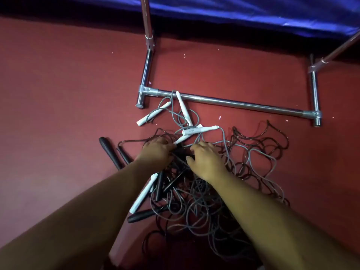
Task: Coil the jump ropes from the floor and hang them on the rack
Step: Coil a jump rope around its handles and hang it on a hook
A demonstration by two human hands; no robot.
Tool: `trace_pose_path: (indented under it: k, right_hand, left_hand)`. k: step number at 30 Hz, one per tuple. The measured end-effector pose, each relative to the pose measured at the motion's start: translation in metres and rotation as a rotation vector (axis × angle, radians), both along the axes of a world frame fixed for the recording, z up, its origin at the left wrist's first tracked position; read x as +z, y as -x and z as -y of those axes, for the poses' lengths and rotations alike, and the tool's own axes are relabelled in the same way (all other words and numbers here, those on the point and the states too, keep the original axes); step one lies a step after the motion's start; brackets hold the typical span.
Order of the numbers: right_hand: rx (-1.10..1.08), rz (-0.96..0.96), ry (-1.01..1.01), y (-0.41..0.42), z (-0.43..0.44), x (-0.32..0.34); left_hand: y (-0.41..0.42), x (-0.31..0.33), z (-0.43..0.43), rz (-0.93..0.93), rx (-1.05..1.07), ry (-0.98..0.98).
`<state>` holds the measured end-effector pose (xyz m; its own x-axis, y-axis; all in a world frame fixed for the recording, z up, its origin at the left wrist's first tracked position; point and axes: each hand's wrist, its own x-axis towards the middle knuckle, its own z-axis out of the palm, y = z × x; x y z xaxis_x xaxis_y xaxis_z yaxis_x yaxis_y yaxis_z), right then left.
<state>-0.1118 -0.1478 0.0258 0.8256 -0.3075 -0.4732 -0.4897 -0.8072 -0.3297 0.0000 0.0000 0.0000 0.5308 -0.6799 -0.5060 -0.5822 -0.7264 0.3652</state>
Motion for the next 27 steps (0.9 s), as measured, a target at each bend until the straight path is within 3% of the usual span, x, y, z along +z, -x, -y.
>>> trace_pose_path:
  k: [4,9,11,20,27]
  right_hand:
    - [0.026,0.057,0.024,-0.003,-0.002,-0.005]
    - [-0.084,0.099,-0.079,-0.003,0.005,0.022]
    - [-0.197,0.107,-0.182,-0.005,0.010,0.048]
    - [-0.465,0.378,-0.747,-0.001,0.025,0.227]
    - [-0.312,0.677,-0.574,0.021,0.008,0.380]
  left_hand:
    - [0.000,0.005,0.007,0.142,-0.072,0.024]
    - [-0.016,0.053,0.017,-0.061,0.035,0.186]
    - [-0.026,0.085,0.023,-0.063,0.049,0.224]
    - [-0.039,0.255,0.008,0.044,0.107,0.432]
    - [0.021,0.385,-0.020,-0.176,0.017,0.694]
